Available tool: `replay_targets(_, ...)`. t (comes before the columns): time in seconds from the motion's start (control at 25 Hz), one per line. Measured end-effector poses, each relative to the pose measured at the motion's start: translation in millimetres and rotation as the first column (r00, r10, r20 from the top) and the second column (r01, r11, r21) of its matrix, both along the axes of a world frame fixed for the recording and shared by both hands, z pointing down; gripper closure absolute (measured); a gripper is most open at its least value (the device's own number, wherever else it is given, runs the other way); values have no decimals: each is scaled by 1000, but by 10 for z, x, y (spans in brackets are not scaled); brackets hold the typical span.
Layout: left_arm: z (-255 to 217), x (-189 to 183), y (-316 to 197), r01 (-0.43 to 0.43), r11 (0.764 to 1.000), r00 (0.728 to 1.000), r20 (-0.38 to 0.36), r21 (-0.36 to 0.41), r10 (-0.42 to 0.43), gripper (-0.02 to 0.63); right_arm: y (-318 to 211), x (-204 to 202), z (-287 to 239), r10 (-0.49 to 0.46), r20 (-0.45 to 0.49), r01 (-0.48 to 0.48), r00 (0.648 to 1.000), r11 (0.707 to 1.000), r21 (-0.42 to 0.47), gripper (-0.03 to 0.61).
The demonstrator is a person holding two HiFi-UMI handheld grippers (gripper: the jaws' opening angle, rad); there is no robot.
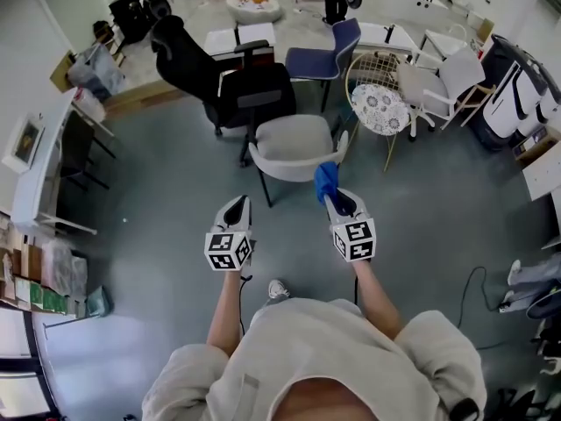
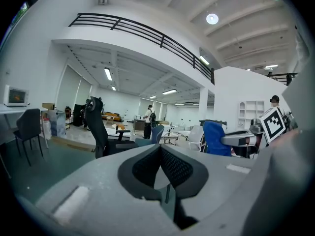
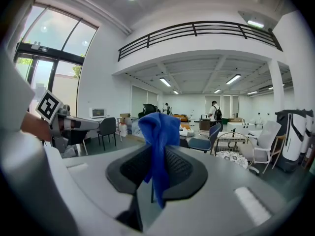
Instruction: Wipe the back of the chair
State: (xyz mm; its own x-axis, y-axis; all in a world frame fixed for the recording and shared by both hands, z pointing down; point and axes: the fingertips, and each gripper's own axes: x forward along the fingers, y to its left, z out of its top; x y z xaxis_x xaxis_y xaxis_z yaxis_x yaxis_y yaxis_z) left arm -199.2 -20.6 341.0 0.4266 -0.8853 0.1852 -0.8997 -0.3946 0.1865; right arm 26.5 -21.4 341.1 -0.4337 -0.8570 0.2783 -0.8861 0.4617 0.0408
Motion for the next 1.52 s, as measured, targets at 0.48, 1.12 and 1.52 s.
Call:
replay_targets(0.48, 151, -645, -600, -33, 999, 999, 1, -13, 33, 612, -617, -611, -25, 27, -24, -26, 999, 1000, 14, 497)
replay_targets(1.12, 490, -295, -763, -81, 993, 996, 20, -91, 83, 612, -778, -302, 282, 40, -33, -42, 999, 998, -56, 497)
replay_targets(1.52, 629, -13, -708, -22, 994, 1000, 20, -105, 24, 612, -881, -227, 450, -24, 1, 24, 1000, 997, -71, 497)
